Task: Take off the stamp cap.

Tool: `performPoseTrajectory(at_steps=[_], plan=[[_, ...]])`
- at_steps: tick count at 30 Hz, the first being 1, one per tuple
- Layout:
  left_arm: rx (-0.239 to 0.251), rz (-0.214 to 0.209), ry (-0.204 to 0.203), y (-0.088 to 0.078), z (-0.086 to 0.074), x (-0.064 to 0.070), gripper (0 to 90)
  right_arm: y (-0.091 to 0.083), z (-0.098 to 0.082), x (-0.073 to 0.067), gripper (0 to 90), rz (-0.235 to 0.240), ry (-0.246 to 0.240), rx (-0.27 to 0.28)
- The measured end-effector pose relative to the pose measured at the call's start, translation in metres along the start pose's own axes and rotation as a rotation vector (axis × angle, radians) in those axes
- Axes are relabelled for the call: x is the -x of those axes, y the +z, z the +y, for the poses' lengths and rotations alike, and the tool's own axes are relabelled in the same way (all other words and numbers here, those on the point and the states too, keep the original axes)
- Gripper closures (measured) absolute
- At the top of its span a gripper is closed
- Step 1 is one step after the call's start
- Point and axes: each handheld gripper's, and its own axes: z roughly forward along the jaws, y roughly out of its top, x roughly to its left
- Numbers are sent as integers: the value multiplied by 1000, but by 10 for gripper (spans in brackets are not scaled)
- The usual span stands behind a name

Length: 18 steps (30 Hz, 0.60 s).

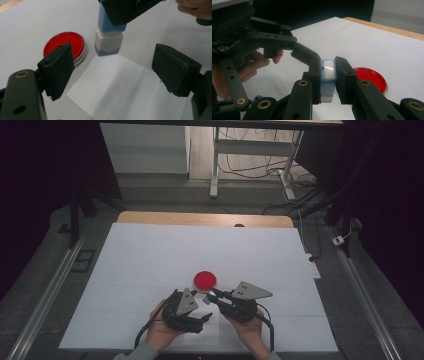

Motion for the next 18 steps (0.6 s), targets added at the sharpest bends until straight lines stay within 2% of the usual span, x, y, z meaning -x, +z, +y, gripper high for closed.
performPoseTrajectory(at_steps=[11, 18], plan=[[-6, 44, 11, 4, -4, -1, 244, -1, 0, -2, 755, 11, 16, 15], [-9, 51, 19, 7, -6, 0, 292, -2, -1, -2, 755, 24, 42, 27]])
